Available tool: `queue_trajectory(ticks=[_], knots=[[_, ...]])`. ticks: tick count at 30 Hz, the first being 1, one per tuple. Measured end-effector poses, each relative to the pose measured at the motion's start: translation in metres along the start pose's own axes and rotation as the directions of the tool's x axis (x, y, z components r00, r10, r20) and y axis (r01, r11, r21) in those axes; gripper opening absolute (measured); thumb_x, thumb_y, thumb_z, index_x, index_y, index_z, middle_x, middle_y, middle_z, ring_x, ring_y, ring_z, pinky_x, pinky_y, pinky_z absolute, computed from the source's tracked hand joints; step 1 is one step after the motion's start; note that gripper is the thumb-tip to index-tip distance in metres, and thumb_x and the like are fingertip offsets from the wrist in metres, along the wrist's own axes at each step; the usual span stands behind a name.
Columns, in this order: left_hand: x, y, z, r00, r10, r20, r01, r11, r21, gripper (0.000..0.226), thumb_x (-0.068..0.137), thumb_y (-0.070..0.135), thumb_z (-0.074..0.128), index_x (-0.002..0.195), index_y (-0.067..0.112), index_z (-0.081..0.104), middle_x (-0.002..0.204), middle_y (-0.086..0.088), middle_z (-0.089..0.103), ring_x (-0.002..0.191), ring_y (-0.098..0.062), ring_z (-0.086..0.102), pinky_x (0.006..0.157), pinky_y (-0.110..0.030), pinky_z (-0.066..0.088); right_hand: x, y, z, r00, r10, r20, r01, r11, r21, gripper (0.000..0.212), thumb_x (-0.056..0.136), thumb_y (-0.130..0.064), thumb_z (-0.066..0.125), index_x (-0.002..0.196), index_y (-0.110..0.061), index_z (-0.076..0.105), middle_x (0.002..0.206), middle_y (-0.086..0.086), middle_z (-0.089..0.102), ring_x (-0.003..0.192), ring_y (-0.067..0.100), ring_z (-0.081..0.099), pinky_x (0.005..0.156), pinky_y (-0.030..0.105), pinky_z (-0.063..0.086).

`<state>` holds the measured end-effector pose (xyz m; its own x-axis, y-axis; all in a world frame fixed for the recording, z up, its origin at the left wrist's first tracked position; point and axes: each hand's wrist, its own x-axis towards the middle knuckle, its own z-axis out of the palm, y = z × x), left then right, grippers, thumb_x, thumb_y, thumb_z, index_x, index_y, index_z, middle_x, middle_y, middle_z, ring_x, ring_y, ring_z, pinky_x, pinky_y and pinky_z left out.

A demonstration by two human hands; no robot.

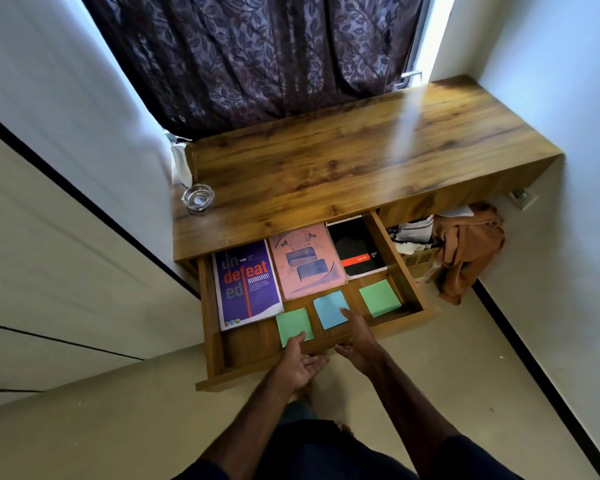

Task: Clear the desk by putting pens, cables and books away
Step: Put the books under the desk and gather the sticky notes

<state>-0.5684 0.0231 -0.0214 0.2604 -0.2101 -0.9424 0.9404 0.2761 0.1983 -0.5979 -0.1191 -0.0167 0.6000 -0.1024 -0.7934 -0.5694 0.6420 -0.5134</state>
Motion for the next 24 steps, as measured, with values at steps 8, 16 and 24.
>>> queue_trajectory(ticks=[8, 16, 24], knots=[[0.02, 0.06, 0.015, 0.996, 0.079, 0.04, -0.078, 0.997, -0.028, 0.062, 0.095, 0.039, 0.066, 0.141, 0.006, 0.041, 0.139, -0.032, 0.052, 0.121, -0.043, 0.061, 0.102, -0.044, 0.053, 0.046, -0.036, 0.031, 1.0, -0.02, -0.023, 0.02, 1.0, 0.0, 0.049, 0.098, -0.044, 0.057, 0.14, -0.02, 0.048, 0.134, 0.012, 0.06, 0.123, 0.035, 0.056, 0.107, 0.047, 0.046], [0.053, 0.16, 0.045, 0.996, 0.07, 0.049, -0.069, 0.998, -0.008, 0.06, 0.099, 0.036, 0.059, 0.145, 0.003, 0.039, 0.139, -0.034, 0.052, 0.125, -0.042, 0.059, 0.107, -0.042, 0.05, 0.113, -0.088, 0.085, 0.989, -0.003, -0.146, 0.002, 1.0, -0.007, 0.058, 0.093, -0.049, 0.061, 0.14, -0.016, 0.048, 0.142, 0.018, 0.05, 0.122, 0.036, 0.052, 0.092, 0.039, 0.051], [0.085, 0.246, 0.072, 0.997, 0.049, 0.052, -0.048, 0.999, -0.009, 0.045, 0.1, 0.025, 0.057, 0.126, -0.009, 0.045, 0.141, -0.035, 0.05, 0.129, -0.039, 0.056, 0.105, -0.035, 0.048, 0.166, -0.15, 0.137, 0.987, -0.022, -0.159, 0.029, 0.999, 0.041, 0.059, 0.095, -0.052, 0.054, 0.141, -0.015, 0.048, 0.136, 0.016, 0.052, 0.105, 0.029, 0.052, 0.074, 0.033, 0.047]])
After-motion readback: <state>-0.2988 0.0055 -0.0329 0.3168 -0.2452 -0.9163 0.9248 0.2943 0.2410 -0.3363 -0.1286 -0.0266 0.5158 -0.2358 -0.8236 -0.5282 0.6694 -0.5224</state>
